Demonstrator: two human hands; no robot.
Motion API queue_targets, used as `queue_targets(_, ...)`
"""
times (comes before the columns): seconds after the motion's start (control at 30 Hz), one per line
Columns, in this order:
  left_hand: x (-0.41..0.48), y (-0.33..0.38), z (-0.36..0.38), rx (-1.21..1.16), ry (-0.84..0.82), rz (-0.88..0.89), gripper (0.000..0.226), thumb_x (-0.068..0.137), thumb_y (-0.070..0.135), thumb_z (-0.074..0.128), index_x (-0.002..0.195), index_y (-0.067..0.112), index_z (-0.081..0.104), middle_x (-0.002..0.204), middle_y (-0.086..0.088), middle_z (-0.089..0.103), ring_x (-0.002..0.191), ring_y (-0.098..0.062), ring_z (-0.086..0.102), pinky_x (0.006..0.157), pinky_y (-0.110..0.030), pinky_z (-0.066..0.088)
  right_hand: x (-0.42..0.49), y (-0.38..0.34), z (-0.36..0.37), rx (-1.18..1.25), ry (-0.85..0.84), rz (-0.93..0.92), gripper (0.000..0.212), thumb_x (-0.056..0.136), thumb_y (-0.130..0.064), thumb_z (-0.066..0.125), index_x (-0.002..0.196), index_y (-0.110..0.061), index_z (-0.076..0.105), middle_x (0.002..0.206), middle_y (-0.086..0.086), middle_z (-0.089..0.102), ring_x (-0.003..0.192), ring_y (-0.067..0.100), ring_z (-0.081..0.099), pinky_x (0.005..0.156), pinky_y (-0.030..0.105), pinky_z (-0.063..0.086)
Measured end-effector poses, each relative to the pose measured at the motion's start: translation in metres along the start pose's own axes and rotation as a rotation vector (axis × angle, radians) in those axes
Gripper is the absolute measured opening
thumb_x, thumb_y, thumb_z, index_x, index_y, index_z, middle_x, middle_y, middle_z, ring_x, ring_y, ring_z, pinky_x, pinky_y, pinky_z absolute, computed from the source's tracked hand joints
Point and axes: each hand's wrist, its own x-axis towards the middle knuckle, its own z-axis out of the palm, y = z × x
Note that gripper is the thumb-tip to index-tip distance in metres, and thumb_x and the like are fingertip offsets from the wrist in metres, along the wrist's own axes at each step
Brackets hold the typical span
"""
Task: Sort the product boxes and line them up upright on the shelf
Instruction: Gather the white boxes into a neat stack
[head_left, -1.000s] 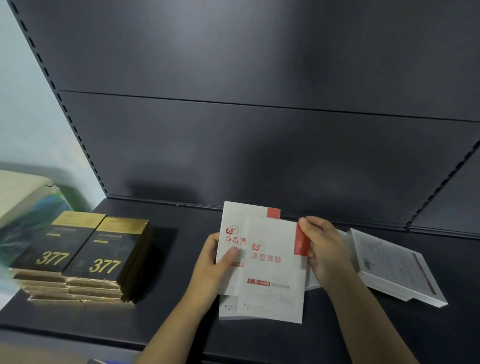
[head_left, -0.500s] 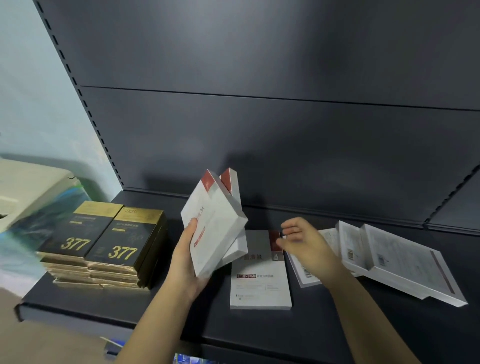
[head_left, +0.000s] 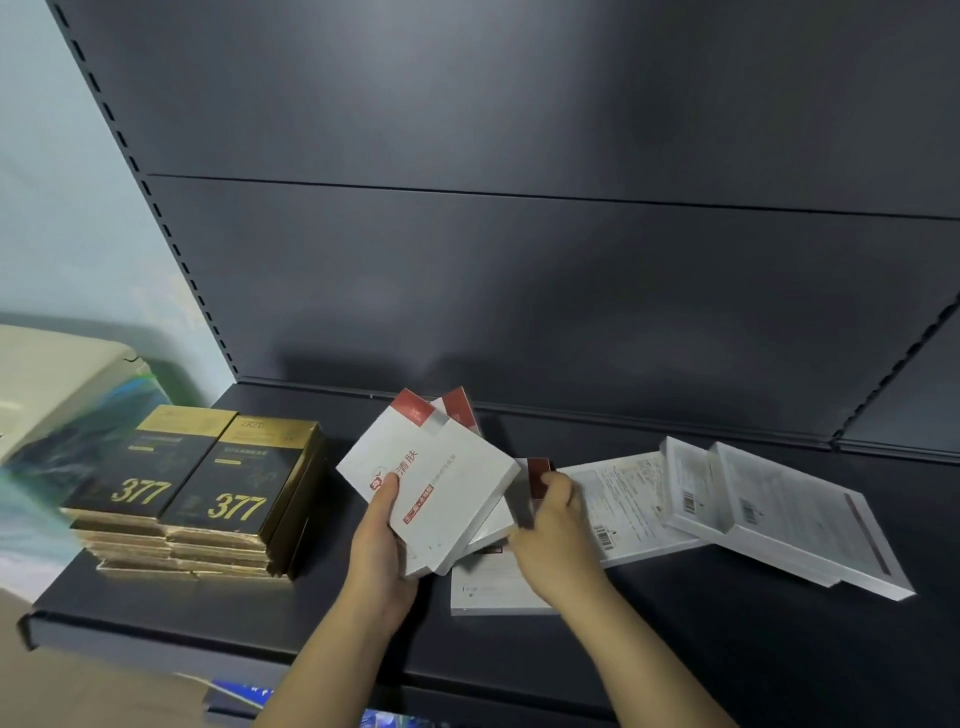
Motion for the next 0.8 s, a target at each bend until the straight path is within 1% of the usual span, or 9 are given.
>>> queue_targets(0.07,-0.003,-0.005,0.000,-0.111,-0.040,-0.031,0.027,0.094,0.034,0.055,0.114,0.019,0.066,0.102,-0.003,0.077,0.078,-0.022,0.076,0.043,-0.023,0.052,0.000,0.002,-0.005,0.127,0.077,0.012,0.040,0.087,-0.016,0.065,0.121,-0.015,0.044,0.116,-0.003,0.047,0.092,0.011,0.053,0.065,0.016,0.040)
queue_targets(0.1,-0.004,-0.006,-0.001,-0.137,-0.054,-0.032,0.028,0.094,0.034,0.055,0.115,0.019,0.065,0.103,-0.004,0.077,0.079,-0.022,0.076,0.042,-0.023,0.052,0.000,0.002,-0.007,0.228,0.108,0.046,0.030,0.087,-0.016,0.065,0.112,-0.015,0.049,0.109,-0.002,0.054,0.085,0.009,0.055,0.062,0.018,0.041)
queue_targets(0.17,-0.005,-0.009,-0.002,-0.143,-0.076,-0.020,0.027,0.095,0.033,0.053,0.115,0.019,0.065,0.102,-0.005,0.077,0.079,-0.024,0.076,0.043,-0.023,0.053,0.001,0.005,-0.014,0.536,0.103,0.152,0.024,0.084,-0.014,0.069,0.105,-0.013,0.057,0.099,0.006,0.067,0.087,0.019,0.064,0.069,0.029,0.052)
queue_targets(0.23,-0.004,-0.013,-0.003,-0.123,-0.086,-0.019,0.028,0.095,0.034,0.053,0.116,0.020,0.065,0.102,-0.005,0.077,0.078,-0.024,0.076,0.045,-0.026,0.054,-0.001,0.002,-0.019,0.749,-0.063,0.238,0.021,0.084,-0.016,0.070,0.105,-0.012,0.065,0.095,0.013,0.073,0.090,0.030,0.070,0.083,0.046,0.057)
queue_targets(0.3,-0.002,-0.017,-0.005,-0.045,-0.102,-0.008,0.031,0.094,0.036,0.052,0.117,0.019,0.064,0.104,-0.007,0.076,0.082,-0.025,0.075,0.050,-0.029,0.056,-0.002,0.002,-0.027,0.672,-0.169,0.193,0.015,0.085,-0.017,0.069,0.100,-0.014,0.070,0.092,0.011,0.076,0.090,0.030,0.072,0.088,0.049,0.055)
queue_targets(0.47,-0.005,-0.011,-0.010,0.351,-0.168,0.108,0.036,0.096,0.038,0.047,0.121,0.016,0.060,0.115,-0.012,0.072,0.106,-0.034,0.068,0.093,-0.050,0.051,0.012,0.014,-0.073,0.561,0.177,0.093,0.014,0.088,-0.002,0.060,0.098,-0.011,0.066,0.095,0.014,0.072,0.078,0.024,0.068,0.070,0.036,0.053)
queue_targets(0.6,-0.010,-0.008,-0.010,0.637,-0.169,0.138,0.030,0.096,0.033,0.053,0.114,0.012,0.065,0.105,-0.007,0.076,0.097,-0.026,0.073,0.090,-0.047,0.055,0.008,0.024,-0.124,0.528,0.350,0.081,0.014,0.093,-0.021,0.059,0.106,-0.020,0.066,0.101,0.001,0.071,0.088,0.022,0.065,0.075,0.036,0.047)
queue_targets(0.7,-0.011,-0.014,-0.004,0.766,-0.156,0.142,0.026,0.096,0.032,0.054,0.105,0.013,0.069,0.097,-0.006,0.077,0.087,-0.021,0.075,0.072,-0.034,0.058,0.004,0.025,-0.133,0.617,0.205,0.096,0.014,0.095,-0.028,0.056,0.101,-0.022,0.067,0.092,-0.003,0.073,0.083,0.022,0.068,0.066,0.033,0.049)
queue_targets(0.8,0.004,-0.027,-0.006,0.928,-0.092,0.228,0.034,0.085,0.056,0.057,0.095,0.028,0.073,0.104,-0.012,0.071,0.096,-0.027,0.069,0.085,-0.050,0.056,0.007,0.025,-0.106,0.683,-0.015,0.194,0.021,0.091,-0.029,0.063,0.106,-0.017,0.071,0.096,0.006,0.077,0.087,0.030,0.073,0.081,0.045,0.057)
